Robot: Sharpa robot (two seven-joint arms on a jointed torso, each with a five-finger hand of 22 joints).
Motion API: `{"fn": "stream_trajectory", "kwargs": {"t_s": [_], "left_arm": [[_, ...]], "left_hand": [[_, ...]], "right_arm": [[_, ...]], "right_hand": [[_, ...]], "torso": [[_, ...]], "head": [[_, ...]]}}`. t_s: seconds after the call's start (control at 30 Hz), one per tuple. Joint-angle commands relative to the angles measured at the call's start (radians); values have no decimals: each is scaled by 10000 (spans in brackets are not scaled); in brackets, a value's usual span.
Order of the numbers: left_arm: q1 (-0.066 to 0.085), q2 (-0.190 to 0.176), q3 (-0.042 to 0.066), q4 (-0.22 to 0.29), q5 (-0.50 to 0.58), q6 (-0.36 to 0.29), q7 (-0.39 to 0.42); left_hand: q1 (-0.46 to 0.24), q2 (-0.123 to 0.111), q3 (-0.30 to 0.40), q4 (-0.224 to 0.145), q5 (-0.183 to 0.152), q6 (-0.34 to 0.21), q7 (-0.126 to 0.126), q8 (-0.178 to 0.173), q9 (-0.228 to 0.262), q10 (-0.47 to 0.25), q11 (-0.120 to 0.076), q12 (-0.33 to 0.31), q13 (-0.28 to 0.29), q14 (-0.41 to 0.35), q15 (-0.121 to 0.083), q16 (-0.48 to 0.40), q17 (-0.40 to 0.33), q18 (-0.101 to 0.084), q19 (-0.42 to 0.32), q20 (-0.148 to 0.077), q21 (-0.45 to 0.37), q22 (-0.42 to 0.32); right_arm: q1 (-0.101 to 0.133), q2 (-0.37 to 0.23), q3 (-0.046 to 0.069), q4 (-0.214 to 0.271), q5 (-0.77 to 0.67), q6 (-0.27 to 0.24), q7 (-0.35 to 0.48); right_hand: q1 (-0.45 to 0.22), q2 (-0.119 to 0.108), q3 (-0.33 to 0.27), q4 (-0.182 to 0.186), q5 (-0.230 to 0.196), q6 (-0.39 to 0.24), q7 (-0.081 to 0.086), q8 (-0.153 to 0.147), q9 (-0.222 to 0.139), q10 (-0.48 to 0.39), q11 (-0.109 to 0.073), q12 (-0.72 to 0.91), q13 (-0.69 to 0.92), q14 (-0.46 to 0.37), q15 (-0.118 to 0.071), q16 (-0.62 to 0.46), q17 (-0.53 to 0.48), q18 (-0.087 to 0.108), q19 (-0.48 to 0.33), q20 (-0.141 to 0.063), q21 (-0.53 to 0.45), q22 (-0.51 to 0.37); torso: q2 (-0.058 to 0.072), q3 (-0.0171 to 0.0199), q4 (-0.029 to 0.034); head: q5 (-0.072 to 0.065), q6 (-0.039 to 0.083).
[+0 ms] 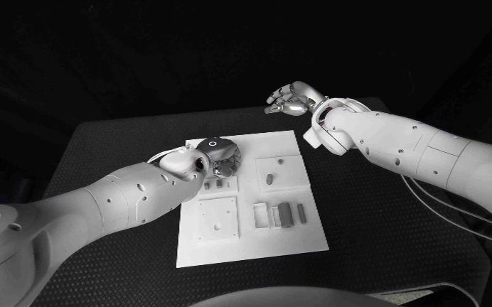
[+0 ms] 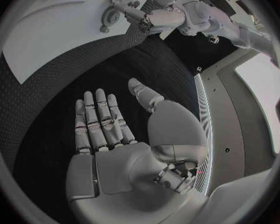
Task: Assemble the parts on the task board
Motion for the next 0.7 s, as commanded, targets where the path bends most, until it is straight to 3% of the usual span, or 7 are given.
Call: {"fn": "stream_trajectory", "kwargs": {"t_s": [0.03, 0.4, 0.57, 0.7], "left_arm": [[-212, -78, -131, -13, 20, 588, 8], [-201, -368, -25, 324, 347, 283, 92], [-201, -488, 201, 524, 447, 167, 123], [-200, -618, 454, 691, 574, 45, 139]], "left_hand": [[-22, 128, 74, 14, 60, 70, 12, 54, -5, 116, 49, 31, 0, 54, -6, 27, 9, 201, 81, 15, 23, 248], [-57, 158, 98, 16, 44, 94, 0, 74, 0, 159, 32, 13, 12, 103, -24, 43, 13, 193, 118, -12, 65, 246], [-53, 153, 112, 10, 42, 113, -10, 86, 3, 181, 24, 10, 18, 117, -32, 46, 14, 192, 126, -21, 77, 245], [-50, 151, 126, 10, 42, 124, -17, 94, 5, 198, 17, 5, 23, 133, -40, 49, 14, 191, 140, -31, 91, 245]], "right_arm": [[-3, 6, 2, 2, 19, 87, 111], [-3, -6, 2, 11, 19, 80, 108], [-3, -17, 2, 13, 19, 70, 107], [-3, -32, 2, 28, 19, 73, 105]], "right_hand": [[-62, -18, -53, 2, 4, -52, 256, 43, -15, 50, 4, -51, -16, 60, -14, -44, -9, 53, 76, 6, -70, 10], [-65, -19, -55, 7, 4, -52, 255, 47, -19, 54, 3, -53, -30, 63, -14, -47, -14, 56, 78, 6, -76, 13], [-66, -20, -56, 8, 4, -52, 255, 47, -21, 56, 3, -53, -35, 63, -13, -48, -16, 56, 78, 7, -78, 14], [-66, -19, -56, 9, 4, -52, 255, 48, -22, 57, 3, -54, -39, 64, -13, -49, -17, 57, 79, 7, -80, 15]], "torso": [[0, -1, 3], [-5, -2, 14], [1, -5, 13], [-2, -6, 23]], "head": [[-4, 1], [24, 40], [42, 54], [59, 57]]}}
